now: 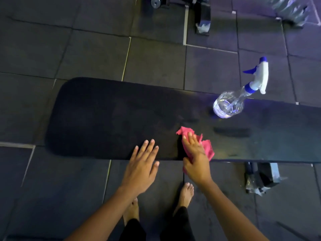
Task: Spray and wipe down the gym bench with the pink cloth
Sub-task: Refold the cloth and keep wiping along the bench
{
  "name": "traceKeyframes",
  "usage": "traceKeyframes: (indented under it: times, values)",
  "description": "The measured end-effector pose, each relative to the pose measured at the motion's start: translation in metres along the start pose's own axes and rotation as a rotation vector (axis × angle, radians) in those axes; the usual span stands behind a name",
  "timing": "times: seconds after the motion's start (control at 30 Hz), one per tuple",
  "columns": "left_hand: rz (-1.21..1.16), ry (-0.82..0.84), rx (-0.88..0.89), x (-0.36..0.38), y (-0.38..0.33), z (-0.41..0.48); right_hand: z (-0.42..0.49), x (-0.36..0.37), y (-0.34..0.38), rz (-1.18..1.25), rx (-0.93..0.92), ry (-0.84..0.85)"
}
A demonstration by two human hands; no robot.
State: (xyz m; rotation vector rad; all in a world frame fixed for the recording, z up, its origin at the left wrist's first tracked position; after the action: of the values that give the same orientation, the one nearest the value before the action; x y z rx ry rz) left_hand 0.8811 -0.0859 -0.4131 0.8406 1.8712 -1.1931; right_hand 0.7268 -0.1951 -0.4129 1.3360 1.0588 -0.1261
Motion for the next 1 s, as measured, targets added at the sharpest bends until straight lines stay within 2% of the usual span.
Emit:
traceKeyframes:
  times: [0.07,0.13,0.23,0.33,0.4,0.47,0.57,0.7,0.8,0.9,1.0]
  values:
    - [-0.004,-0.030,-0.022,-0.002,0.001,-0.005,-0.007,0.005,0.000,0.052,-0.058,0.036]
    - [-0.025,-0.036,-0.064,-0.003,-0.008,-0.002,-0.010,-0.004,-0.006,0.233,-0.033,0.034]
    - [-0.111,-0.040,-0.137,-0.004,-0.029,0.004,-0.014,-0.025,-0.014,0.680,0.210,-0.026]
    - [-0.139,-0.039,-0.103,-0.003,-0.064,0.021,-0.017,-0.059,-0.034,1.106,0.479,-0.167]
    - [-0.170,-0.042,-0.089,-0.004,-0.091,0.037,-0.019,-0.080,-0.047,1.350,0.646,-0.201]
    - [-0.210,-0.052,-0.075,-0.007,-0.118,0.054,-0.021,-0.099,-0.054,1.501,0.739,-0.156]
    - [-0.318,-0.092,-0.081,-0.015,-0.155,0.082,-0.024,-0.126,-0.068,1.642,0.785,-0.092]
    - [-0.421,-0.175,-0.076,-0.022,-0.189,0.114,-0.024,-0.148,-0.088,1.716,0.744,0.079]
    - [-0.447,-0.193,0.004,-0.021,-0.205,0.128,-0.017,-0.160,-0.095,1.594,0.662,0.157]
    - [-0.562,0.014,0.104,-0.001,-0.223,0.123,-0.012,-0.167,-0.106,1.405,0.639,0.150]
    - [-0.659,0.194,0.058,0.020,-0.228,0.110,-0.010,-0.176,-0.118,1.211,0.675,0.088]
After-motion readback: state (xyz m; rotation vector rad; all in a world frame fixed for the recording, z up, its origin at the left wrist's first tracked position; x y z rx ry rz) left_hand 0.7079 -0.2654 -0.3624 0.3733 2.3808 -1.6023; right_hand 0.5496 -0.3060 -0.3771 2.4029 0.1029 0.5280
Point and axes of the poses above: each hand's wrist, its own z-axis towards the middle knuckle, its own x-axis out of the palm, y = z × x, the point moved 6 cm from there along z, towards the middle knuckle, and after that the axes turned 7 degrees about -x, right-handed, at the moved point
